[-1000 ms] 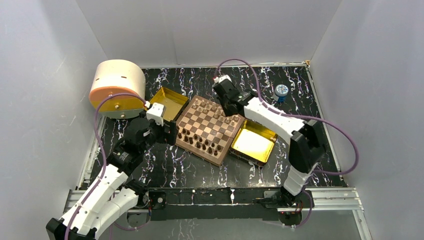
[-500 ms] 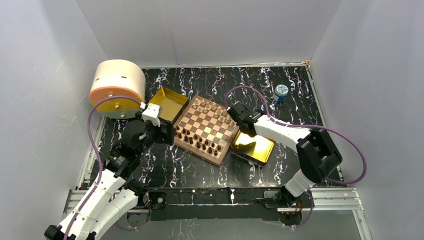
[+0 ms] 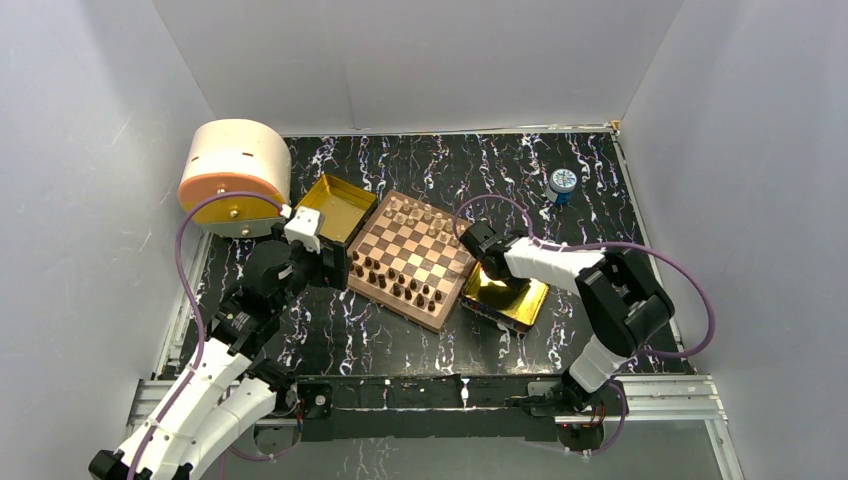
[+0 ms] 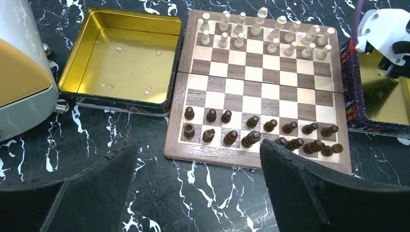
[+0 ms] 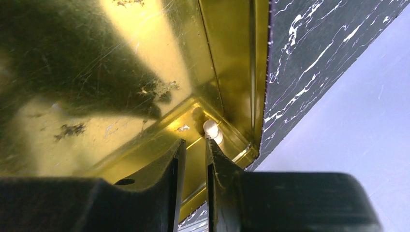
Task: Set up the chess pieces on the board
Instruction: Pick up the chess piece from the storage box.
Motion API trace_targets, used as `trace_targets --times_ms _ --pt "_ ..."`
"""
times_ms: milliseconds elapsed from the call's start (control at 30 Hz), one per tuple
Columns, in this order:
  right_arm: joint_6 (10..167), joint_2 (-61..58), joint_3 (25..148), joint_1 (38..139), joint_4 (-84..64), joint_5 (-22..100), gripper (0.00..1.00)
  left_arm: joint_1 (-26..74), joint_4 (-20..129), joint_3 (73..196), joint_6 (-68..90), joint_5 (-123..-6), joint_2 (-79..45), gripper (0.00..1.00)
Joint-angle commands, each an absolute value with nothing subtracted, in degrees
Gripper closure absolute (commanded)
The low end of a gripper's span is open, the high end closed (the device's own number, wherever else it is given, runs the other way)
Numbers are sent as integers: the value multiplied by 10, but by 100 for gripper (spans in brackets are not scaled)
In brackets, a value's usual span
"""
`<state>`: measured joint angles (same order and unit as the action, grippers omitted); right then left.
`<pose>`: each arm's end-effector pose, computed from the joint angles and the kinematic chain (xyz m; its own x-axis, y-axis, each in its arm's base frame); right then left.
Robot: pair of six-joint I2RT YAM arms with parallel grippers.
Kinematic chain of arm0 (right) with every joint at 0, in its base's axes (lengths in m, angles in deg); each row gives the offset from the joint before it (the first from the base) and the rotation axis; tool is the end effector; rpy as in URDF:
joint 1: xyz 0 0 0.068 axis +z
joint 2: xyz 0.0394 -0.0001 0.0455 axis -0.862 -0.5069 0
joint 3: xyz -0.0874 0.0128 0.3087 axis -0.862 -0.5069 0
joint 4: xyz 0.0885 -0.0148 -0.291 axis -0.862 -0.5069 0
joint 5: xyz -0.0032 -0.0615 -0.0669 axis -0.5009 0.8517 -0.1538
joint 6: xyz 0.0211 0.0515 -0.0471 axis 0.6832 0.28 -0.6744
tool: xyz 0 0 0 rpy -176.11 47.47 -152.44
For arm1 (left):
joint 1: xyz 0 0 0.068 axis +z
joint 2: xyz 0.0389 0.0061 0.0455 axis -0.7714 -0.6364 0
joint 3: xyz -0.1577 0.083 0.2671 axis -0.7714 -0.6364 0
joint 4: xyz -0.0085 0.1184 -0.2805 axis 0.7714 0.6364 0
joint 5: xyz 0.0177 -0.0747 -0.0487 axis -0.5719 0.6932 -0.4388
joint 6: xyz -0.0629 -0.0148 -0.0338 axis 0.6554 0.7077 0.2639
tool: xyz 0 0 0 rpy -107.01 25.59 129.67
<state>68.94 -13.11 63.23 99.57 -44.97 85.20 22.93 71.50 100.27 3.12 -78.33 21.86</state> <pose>0.2737 0.1808 0.1663 -0.6399 -0.7613 -0.1051 -0.5432 0.5448 -0.6389 0.1691 -0.0818 0.3364 -0.2279 0.0489 -0.9725 0.3657 0.9299 -0.0390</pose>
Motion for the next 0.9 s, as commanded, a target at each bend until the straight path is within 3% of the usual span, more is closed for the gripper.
trace_targets --times_ms 0,867 --pt "681 -153 627 986 -441 879 71 231 698 1007 26 -777 222 6" --pt "662 -172 618 969 -411 910 65 230 696 1005 30 -764 217 6"
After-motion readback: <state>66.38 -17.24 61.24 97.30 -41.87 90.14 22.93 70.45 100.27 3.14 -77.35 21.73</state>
